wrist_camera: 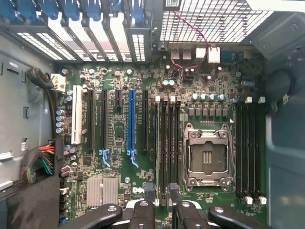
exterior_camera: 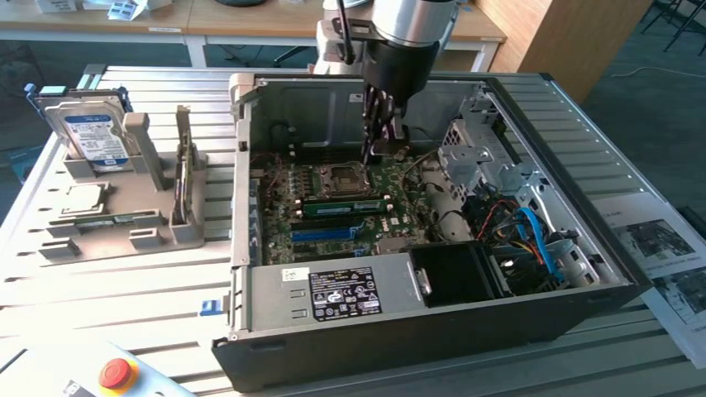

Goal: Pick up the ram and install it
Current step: 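Insert the ram into the slot, then press down the ram until it locks into place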

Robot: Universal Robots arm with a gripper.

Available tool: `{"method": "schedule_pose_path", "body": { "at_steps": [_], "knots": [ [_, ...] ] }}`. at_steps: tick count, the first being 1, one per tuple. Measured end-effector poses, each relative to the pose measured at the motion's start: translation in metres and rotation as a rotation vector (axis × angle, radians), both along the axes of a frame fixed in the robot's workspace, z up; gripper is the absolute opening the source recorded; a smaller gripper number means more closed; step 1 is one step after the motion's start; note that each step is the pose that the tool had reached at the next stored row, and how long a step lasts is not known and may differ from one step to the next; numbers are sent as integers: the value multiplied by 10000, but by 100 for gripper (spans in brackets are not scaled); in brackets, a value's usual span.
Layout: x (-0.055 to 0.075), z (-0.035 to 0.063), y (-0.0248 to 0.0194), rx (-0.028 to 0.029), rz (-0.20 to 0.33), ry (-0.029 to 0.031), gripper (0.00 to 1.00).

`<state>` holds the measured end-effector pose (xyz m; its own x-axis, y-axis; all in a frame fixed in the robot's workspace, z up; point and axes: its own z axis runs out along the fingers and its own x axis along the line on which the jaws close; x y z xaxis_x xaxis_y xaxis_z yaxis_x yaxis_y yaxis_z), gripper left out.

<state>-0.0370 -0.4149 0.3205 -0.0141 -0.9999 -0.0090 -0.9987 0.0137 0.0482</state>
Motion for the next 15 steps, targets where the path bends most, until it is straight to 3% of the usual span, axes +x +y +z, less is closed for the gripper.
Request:
{"method": "schedule_pose_path", "body": {
  "at_steps": [5,15],
  "knots": [
    [0,63,0,1,1,0,25],
    [0,64,0,1,0,0,25]
  ]
}}
